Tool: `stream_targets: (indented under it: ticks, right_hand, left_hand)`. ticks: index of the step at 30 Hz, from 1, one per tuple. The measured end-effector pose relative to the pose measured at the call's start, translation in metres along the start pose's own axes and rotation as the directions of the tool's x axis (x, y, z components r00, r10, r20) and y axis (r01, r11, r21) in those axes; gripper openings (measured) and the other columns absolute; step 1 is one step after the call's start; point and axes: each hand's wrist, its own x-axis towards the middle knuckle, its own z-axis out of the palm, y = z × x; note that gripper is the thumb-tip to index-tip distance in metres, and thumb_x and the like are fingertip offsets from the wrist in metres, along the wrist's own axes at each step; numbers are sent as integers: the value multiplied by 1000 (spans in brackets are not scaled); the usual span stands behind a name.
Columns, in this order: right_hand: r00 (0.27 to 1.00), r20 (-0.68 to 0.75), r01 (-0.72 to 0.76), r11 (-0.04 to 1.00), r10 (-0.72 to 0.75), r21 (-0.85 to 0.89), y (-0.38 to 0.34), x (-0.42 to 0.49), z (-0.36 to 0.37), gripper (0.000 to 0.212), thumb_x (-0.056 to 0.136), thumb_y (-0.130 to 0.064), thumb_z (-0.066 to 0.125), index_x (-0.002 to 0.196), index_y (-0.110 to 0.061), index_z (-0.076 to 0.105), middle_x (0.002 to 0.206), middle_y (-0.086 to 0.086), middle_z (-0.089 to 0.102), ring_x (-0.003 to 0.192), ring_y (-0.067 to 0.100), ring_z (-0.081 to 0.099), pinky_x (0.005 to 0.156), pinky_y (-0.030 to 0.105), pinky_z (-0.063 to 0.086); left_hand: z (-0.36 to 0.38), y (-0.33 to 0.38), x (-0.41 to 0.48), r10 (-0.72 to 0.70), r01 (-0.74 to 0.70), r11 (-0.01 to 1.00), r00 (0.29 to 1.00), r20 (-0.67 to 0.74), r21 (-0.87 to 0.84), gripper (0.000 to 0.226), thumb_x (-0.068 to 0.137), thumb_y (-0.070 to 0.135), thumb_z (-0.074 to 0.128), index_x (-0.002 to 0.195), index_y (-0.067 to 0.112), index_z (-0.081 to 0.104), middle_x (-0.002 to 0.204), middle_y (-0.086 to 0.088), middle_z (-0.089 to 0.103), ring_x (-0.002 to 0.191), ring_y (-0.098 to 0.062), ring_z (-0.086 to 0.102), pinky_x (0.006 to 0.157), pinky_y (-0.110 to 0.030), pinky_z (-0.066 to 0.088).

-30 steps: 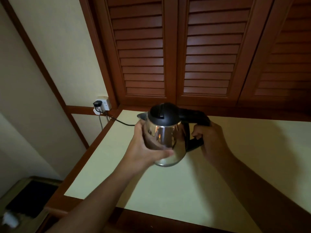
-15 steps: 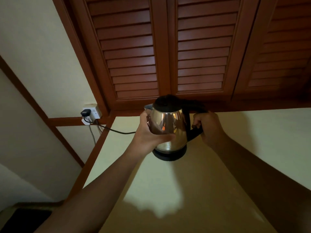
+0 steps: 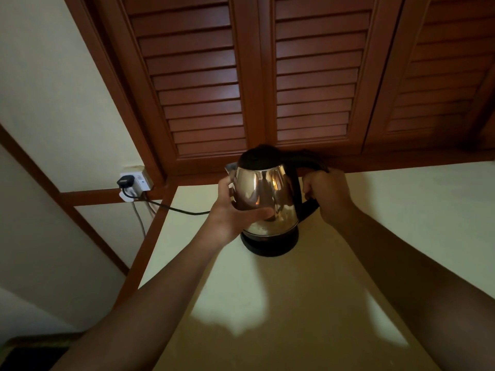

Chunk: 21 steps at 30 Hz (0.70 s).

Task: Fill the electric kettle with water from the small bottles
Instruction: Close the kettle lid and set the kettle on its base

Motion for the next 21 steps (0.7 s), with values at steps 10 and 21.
stream_targets:
  ticks: [10,21]
  right_hand:
    - [1000,-26,-8,1000,8,17,2,-3,1,16,51,2,52,63,-7,58,57,7,47,59,25,50,60,37,43]
    - [999,-18,44,999,-44,-17,3,-5,0,11,49,1,52,52,-9,51,52,6,44,58,25,50,61,38,43]
  left_hand:
    - [0,0,-2,35,-36,997,999,4,66,106,65,20,99,143,43,31,130,12,57,120,-15,63,91,-32,62]
    - [-2,-3,-6,87,-87,985,996,6,152,109,67,28,99,146,45,26,122,21,54,109,-4,63,81,-21,60]
